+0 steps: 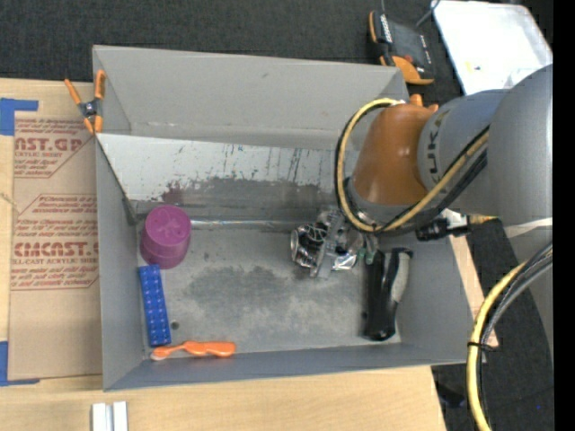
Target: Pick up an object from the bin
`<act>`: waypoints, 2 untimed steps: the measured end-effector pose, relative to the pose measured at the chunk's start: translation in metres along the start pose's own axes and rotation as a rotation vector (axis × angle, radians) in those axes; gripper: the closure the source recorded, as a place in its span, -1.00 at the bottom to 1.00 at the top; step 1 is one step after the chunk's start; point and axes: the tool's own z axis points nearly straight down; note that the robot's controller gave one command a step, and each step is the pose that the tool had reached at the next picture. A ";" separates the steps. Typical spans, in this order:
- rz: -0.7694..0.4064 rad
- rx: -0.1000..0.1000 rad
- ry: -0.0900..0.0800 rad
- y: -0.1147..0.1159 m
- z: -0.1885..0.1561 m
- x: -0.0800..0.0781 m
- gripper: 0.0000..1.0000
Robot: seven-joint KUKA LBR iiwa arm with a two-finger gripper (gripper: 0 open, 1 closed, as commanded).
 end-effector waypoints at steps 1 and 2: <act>0.012 0.000 0.004 0.009 -0.060 0.002 1.00; 0.010 -0.003 -0.010 0.009 -0.067 -0.004 1.00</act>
Offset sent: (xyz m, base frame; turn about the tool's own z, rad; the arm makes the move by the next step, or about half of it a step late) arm 0.0019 0.0058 0.0062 0.0090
